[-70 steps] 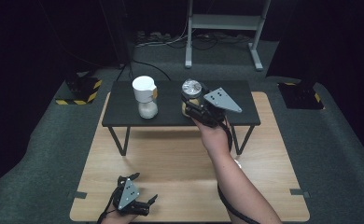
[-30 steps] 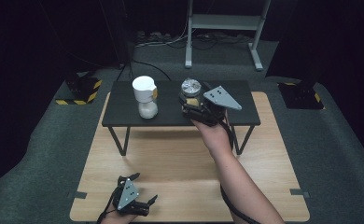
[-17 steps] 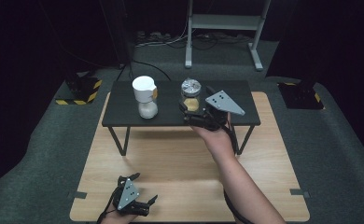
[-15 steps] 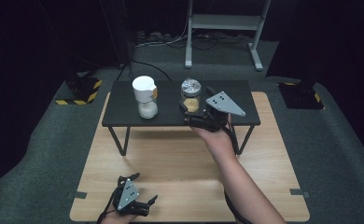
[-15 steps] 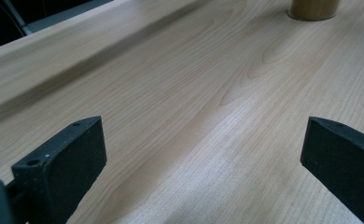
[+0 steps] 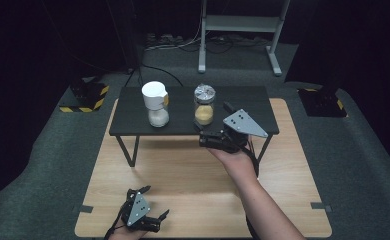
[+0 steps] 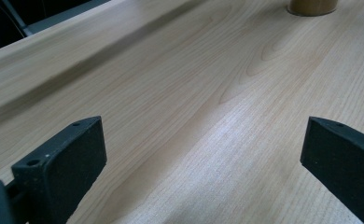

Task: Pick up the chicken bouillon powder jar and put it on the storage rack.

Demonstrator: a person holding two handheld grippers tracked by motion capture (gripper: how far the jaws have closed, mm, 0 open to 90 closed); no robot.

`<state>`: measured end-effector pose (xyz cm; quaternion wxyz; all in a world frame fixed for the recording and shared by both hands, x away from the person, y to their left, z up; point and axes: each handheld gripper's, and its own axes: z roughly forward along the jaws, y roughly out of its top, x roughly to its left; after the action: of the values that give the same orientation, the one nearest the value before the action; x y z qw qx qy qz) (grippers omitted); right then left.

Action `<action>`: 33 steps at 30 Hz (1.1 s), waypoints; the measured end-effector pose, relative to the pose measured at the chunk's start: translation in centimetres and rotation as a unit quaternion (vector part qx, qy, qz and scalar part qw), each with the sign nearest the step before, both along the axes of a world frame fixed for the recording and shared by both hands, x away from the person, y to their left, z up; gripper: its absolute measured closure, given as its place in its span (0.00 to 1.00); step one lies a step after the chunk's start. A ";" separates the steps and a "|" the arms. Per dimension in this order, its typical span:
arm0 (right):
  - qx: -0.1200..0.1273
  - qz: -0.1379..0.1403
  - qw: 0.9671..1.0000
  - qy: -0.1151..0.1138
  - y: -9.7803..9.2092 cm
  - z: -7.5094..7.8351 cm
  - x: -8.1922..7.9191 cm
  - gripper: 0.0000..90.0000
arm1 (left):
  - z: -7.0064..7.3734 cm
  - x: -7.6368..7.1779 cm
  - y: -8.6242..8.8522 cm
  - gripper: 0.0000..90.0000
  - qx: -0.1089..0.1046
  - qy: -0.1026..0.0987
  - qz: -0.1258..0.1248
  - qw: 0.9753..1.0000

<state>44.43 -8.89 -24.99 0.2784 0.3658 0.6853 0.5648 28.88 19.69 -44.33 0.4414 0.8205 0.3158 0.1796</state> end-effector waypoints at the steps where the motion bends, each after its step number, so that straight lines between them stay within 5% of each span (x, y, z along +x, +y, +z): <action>1: -0.001 0.000 1.000 0.000 -0.1 0.0 -0.2 0.00 | 0.0 0.0 0.0 0.01 0.000 0.000 0.000 1.000; 22: -0.006 0.010 1.000 -0.010 -1.5 0.1 -4.2 0.00 | 0.0 0.0 0.0 0.01 0.001 0.001 0.002 1.000; 33: -0.019 0.018 1.000 0.003 -1.8 -2.2 -6.0 0.00 | 0.0 0.0 0.0 0.01 0.000 0.001 0.002 1.000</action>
<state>38.47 -10.66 -27.20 0.2732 0.3501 0.7033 0.5552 28.89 19.65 -44.35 0.4406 0.8202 0.3178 0.1794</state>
